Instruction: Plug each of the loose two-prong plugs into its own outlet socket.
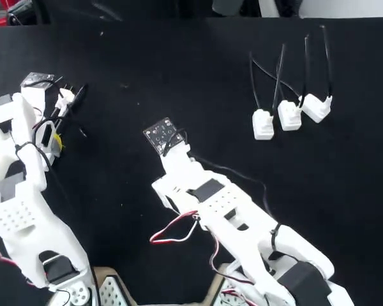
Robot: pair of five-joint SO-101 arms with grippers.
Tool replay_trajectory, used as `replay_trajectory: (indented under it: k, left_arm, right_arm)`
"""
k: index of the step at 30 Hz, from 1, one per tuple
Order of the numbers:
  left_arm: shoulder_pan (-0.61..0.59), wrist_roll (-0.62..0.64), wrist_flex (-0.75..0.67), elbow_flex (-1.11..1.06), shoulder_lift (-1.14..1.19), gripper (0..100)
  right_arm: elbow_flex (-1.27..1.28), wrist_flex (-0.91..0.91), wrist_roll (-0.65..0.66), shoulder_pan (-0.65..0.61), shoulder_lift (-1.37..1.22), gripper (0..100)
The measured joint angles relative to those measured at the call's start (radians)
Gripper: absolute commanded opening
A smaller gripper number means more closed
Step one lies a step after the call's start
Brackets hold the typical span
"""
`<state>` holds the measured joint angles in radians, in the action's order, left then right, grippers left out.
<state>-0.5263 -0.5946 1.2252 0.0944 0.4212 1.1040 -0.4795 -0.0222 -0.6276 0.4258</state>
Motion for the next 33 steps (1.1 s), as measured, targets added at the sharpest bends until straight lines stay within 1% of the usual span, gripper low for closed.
replay_trajectory:
  k: [6, 8, 10, 12, 14, 16, 18, 21, 22, 23, 26, 29, 30, 33]
  left_arm:
    - [0.02, 0.009, 0.087, -0.172, -0.293, 3]
    - [0.041, 0.014, 0.089, -0.269, -0.397, 3]
    - [0.086, 0.055, 0.092, -0.387, -0.488, 3]
    - [0.157, 0.107, 0.072, -0.505, -0.571, 3]
    - [0.232, 0.178, 0.015, -0.609, -0.641, 3]
    - [0.301, 0.247, -0.061, -0.715, -0.707, 4]
    - [0.362, 0.307, -0.124, -0.809, -0.76, 9]
    - [0.465, 0.338, -0.153, -0.918, -0.818, 24]
    - [0.491, 0.341, -0.158, -0.942, -0.83, 27]
    - [0.508, 0.341, -0.163, -0.962, -0.841, 27]
    - [0.514, 0.341, -0.166, -0.973, -0.861, 24]
    - [0.468, 0.336, -0.137, -0.959, -0.865, 23]
    - [0.443, 0.321, -0.124, -0.945, -0.867, 22]
    - [0.354, 0.209, -0.106, -0.928, -0.867, 23]
  right_arm:
    - [0.0, 0.0, 0.0, 0.002, 0.0, 25.0]
    - [0.0, 0.0, -0.002, 0.04, 0.0, 25.0]
    - [0.0, 0.0, -0.034, 0.095, 0.0, 25.0]
    - [0.0, 0.0, -0.092, 0.157, 0.0, 25.0]
    - [0.0, 0.0, -0.137, 0.215, 0.0, 25.0]
    - [0.0, 0.0, -0.153, 0.261, 0.0, 25.0]
    - [0.0, 0.0, -0.16, 0.284, 0.0, 25.0]
    - [0.0, 0.0, -0.161, 0.284, 0.0, 25.0]
    - [0.0, 0.0, -0.161, 0.282, 0.0, 25.0]
    - [0.0, 0.0, -0.161, 0.279, 0.0, 25.0]
    - [0.0, 0.0, -0.161, 0.265, 0.0, 25.0]
    - [0.0, 0.0, -0.161, 0.258, 0.0, 25.0]
    - [0.0, 0.0, -0.161, 0.261, 0.0, 25.0]
    - [0.0, 0.0, -0.161, 0.258, 0.0, 25.0]
